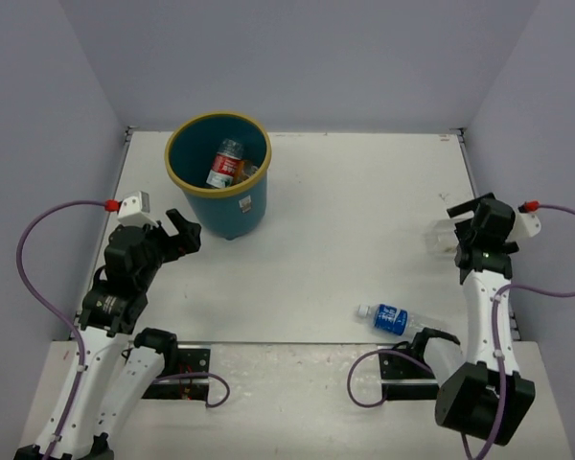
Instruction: Put the plastic bottles in the bin
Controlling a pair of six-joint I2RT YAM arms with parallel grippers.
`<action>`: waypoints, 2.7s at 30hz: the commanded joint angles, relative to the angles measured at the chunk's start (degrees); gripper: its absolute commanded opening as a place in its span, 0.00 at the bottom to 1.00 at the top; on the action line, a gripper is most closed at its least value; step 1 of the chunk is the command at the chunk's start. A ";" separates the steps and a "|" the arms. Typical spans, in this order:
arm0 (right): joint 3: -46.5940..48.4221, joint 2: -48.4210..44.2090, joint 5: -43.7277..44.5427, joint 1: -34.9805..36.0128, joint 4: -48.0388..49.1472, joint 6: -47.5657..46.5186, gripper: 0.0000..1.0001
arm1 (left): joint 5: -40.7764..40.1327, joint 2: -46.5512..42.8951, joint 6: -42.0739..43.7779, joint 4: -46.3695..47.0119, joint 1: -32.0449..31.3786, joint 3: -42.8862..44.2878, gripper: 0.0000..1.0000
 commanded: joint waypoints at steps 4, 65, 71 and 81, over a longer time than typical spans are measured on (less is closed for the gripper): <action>2.81 11.03 -8.56 -8.98 -2.12 5.73 0.99 | 1.15 0.56 1.35 1.68 0.56 0.48 1.00; 39.04 19.01 -15.23 47.03 17.75 -34.75 0.38 | 5.95 -0.31 1.26 3.51 0.65 3.25 1.00; 53.93 34.64 -15.68 58.75 20.51 -42.50 0.38 | 6.40 0.36 1.66 2.18 0.65 5.41 1.00; 93.72 65.59 -11.12 65.73 6.53 -41.58 0.81 | 6.43 -1.31 3.86 -0.21 0.56 6.74 1.00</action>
